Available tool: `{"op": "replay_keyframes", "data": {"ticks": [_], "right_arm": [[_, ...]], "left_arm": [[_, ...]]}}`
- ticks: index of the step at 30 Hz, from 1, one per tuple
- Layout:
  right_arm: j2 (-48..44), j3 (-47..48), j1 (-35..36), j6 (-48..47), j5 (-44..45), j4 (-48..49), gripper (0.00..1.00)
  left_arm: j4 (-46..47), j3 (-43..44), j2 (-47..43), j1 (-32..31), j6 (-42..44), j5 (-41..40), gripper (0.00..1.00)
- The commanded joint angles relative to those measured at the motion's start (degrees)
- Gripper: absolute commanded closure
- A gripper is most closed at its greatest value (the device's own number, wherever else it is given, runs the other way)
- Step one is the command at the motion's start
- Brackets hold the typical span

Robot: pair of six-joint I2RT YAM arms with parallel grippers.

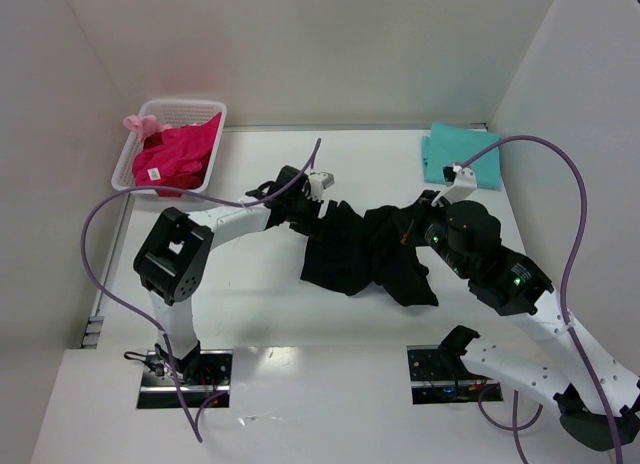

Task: Fold and stack the t-shirts
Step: Flatten out the tshirt

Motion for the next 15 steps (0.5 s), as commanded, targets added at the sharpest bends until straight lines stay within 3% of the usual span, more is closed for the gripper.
{"op": "replay_keyframes", "data": {"ticks": [1, 7, 15], "right_arm": [[-0.68, -0.24, -0.1, 0.68, 1.55, -0.02, 0.99], [-0.68, -0.24, -0.1, 0.15, 1.55, -0.02, 0.97], [-0.16, -0.24, -0.1, -0.9, 2.08, -0.02, 0.97]], "left_arm": [[2.76, 2.63, 2.18, 0.26, 0.88, 5.04, 0.11], [2.68, 4.73, 4.02, -1.41, 0.88, 8.38, 0.13], [2.14, 5.88, 6.84, -3.7, -0.26, 7.07, 0.14]]}}
